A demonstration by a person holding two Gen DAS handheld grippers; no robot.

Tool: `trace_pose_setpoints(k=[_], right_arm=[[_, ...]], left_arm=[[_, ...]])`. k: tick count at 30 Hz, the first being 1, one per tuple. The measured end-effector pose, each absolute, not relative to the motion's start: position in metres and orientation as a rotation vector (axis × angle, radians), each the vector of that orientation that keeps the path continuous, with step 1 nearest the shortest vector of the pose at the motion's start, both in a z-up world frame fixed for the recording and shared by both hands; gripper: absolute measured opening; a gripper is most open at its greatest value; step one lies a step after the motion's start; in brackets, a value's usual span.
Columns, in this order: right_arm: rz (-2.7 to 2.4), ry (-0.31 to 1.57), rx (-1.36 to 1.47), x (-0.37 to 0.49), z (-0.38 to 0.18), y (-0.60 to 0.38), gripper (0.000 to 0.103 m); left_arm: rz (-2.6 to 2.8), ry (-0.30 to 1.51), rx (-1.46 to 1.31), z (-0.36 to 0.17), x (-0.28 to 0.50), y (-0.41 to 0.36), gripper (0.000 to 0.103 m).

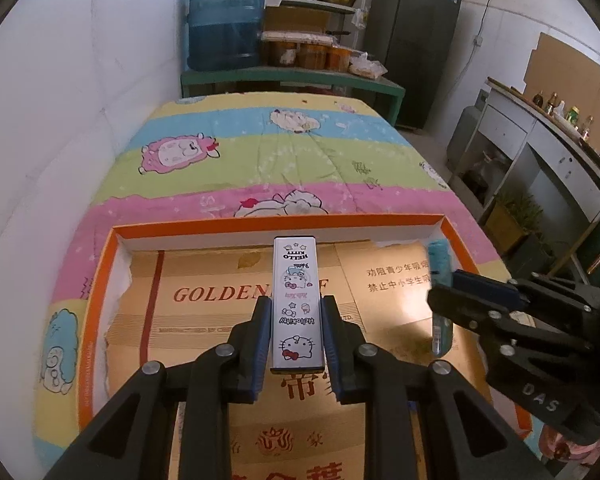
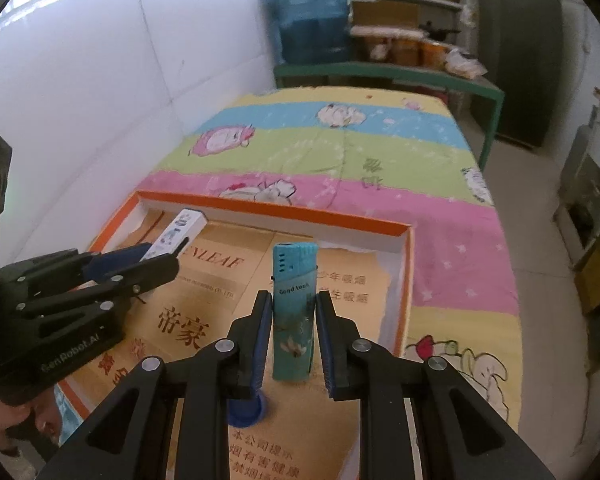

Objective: Organize rigid objects
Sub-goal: 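Open the right gripper dropping the blue tube while the left lowers and releases the white tin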

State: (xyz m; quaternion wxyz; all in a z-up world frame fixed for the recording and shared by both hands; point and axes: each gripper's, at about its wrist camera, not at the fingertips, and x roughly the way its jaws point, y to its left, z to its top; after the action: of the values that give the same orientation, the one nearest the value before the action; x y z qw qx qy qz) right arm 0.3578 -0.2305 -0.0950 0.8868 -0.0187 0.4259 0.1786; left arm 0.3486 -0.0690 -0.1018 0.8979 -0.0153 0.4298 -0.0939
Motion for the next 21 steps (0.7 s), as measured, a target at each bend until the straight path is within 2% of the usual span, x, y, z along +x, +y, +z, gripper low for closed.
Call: trace_pose_setpoints(k=[9,21], right_arm=[[0.359,0.942,-0.028,0.375,-0.112,-0.226,0.021],[0.366,0.908,0.029,0.368,-0.103,-0.234,0.022]], left_arm=[[-0.202,0.968,-0.038,-0.119,0.365,-0.074,0.025],[-0.220,1.015,-0.062,-0.123,0.371,-0.072,0.026]])
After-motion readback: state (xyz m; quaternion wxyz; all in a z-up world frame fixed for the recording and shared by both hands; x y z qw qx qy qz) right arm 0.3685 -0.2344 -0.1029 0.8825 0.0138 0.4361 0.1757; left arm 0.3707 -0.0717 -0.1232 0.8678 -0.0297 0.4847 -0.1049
